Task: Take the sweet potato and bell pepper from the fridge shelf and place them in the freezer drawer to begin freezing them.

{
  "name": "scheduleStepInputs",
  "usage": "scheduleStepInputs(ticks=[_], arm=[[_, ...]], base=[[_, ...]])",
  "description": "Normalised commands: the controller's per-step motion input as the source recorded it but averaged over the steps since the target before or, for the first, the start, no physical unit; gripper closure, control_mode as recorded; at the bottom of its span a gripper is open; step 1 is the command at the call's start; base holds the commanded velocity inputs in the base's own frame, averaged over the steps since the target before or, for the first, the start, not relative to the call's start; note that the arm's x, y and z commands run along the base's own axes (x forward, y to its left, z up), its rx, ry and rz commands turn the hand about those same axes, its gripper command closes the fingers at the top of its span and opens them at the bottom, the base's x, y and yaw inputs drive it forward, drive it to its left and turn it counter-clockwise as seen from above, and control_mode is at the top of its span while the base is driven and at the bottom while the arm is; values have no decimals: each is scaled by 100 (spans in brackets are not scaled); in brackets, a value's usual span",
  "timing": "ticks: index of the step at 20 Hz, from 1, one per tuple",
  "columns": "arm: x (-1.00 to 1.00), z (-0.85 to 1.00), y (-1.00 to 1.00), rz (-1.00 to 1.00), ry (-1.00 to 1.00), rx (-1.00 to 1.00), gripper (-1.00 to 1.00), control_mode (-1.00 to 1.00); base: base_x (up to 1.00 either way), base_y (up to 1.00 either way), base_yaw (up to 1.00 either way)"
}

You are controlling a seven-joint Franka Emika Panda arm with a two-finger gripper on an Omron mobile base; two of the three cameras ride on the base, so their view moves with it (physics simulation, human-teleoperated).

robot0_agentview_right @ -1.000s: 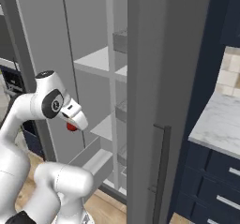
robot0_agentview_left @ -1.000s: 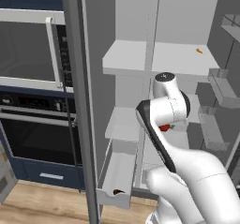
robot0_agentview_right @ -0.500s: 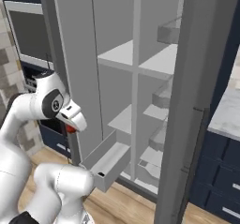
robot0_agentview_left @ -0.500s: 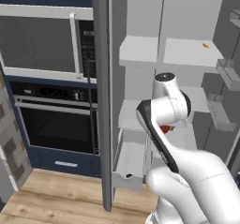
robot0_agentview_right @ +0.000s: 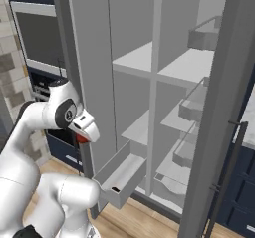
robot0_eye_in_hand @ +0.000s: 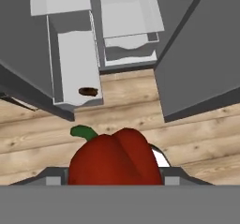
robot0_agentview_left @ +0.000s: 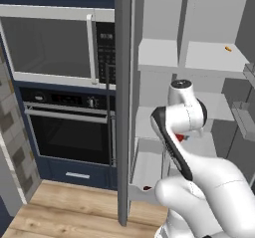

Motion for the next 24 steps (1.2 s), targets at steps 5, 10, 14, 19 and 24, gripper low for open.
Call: scheduleStepInputs(ticks=[5, 10, 14, 19, 24], arm=[[56, -63, -80, 8, 0, 11, 100, -100], [94, -67, -15, 13, 15, 0, 100, -100], [73, -75, 0, 14, 16, -1, 100, -100], [49, -71, -13, 20, 7, 0, 100, -100], [49, -71, 0, 19, 12, 0, 100, -100]], base=[[0, 0, 0], [0, 0, 0], [0, 0, 0], [0, 0, 0], [0, 0, 0]])
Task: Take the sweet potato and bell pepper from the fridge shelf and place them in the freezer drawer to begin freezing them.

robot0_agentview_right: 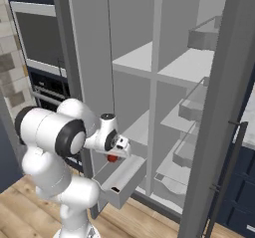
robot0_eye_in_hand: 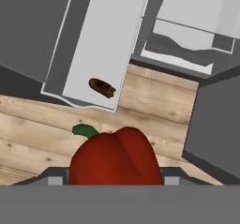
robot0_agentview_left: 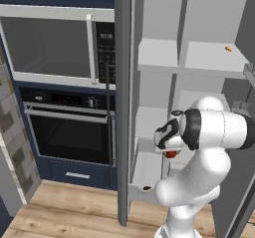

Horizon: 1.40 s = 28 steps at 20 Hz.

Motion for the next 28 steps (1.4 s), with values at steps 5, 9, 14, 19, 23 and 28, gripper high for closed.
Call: scheduleStepInputs(ticks=[5, 9, 14, 19, 23, 28], arm=[[41, -63, 0, 18, 11, 0, 100, -100], [38, -66, -4, 19, 2, 0, 100, -100], [32, -50, -25, 20, 0, 8, 100, -100], [48, -30, -32, 22, 4, 18, 100, -100], [39, -46, -4, 19, 13, 14, 100, -100], [50, -37, 6, 14, 15, 8, 100, -100]], base=[[0, 0, 0], [0, 0, 0], [0, 0, 0], [0, 0, 0], [0, 0, 0], [0, 0, 0]])
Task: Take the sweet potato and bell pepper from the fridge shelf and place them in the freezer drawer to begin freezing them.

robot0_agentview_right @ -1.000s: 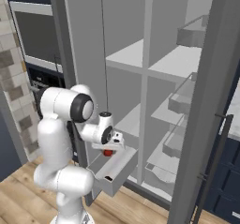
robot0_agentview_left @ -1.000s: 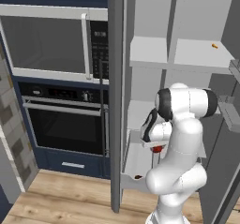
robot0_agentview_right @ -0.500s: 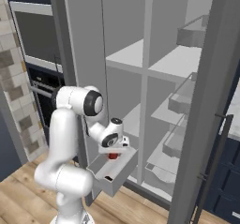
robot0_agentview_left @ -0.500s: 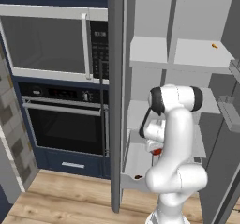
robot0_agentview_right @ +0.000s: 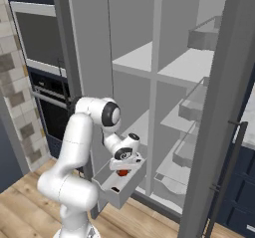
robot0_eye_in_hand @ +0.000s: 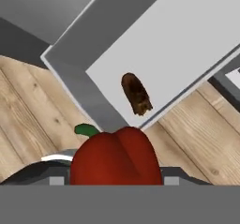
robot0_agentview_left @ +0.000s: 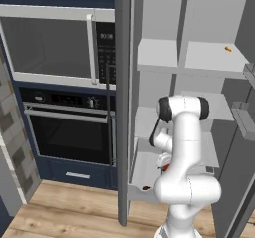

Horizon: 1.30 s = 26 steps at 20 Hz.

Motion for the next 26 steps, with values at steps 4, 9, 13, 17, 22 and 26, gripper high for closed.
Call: scheduleStepInputs(ticks=[4, 9, 13, 17, 22, 26], arm=[[63, -32, 0, 9, 12, 5, 100, -100], [62, -24, 7, 6, 10, 3, 100, -100], [31, -54, 21, 4, 5, 0, 100, -100], [1, -79, 19, 2, 0, 0, 100, -100], [1, -65, 17, 0, 0, -1, 100, -100], [4, -47, 35, 0, 2, 0, 100, -100]], base=[[0, 0, 0], [0, 0, 0], [0, 0, 0], [0, 0, 0], [0, 0, 0], [0, 0, 0]])
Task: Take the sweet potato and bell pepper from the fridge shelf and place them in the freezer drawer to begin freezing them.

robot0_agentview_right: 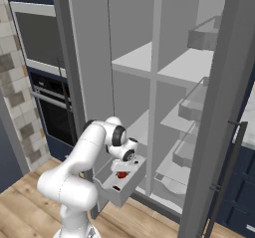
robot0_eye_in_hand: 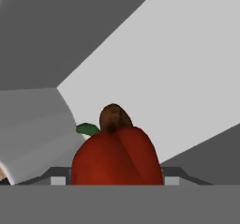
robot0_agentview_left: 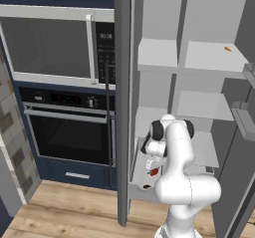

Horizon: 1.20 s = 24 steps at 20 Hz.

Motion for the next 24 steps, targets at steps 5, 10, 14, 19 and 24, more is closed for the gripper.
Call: scheduleStepInputs(ticks=[5, 10, 14, 19, 24], arm=[[1, -57, 45, 0, 6, -5, 100, -100], [-24, -70, 46, 0, 7, -1, -100, -100], [-20, -46, 33, 0, 5, 0, -100, -100], [-40, -39, 20, 0, 1, 1, -100, -100], [-46, -17, 9, 0, 0, 4, -100, -100]], base=[[0, 0, 0], [0, 0, 0], [0, 0, 0], [0, 0, 0], [0, 0, 0]])
